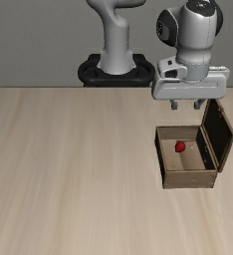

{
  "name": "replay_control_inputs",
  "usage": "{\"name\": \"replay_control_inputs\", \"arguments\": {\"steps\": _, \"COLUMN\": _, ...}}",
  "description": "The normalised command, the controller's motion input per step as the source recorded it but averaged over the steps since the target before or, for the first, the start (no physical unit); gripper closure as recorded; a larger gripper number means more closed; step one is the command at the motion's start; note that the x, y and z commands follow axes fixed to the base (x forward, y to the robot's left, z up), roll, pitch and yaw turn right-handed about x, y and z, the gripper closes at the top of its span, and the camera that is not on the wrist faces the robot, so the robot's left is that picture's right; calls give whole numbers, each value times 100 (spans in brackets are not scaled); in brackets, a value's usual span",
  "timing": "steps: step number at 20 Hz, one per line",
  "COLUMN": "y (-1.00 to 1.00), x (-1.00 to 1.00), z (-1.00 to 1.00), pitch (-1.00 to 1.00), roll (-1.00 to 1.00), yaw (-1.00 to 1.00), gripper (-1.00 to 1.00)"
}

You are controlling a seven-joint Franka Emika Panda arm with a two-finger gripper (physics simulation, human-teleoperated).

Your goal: Pick up the strawberry and place it in the box

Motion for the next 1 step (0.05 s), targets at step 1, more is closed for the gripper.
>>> {"name": "replay_control_inputs", "arguments": {"steps": 1, "y": 0, "x": 0, "z": 0, "pitch": 0, "roll": 0, "yaw": 0, "gripper": -100}}
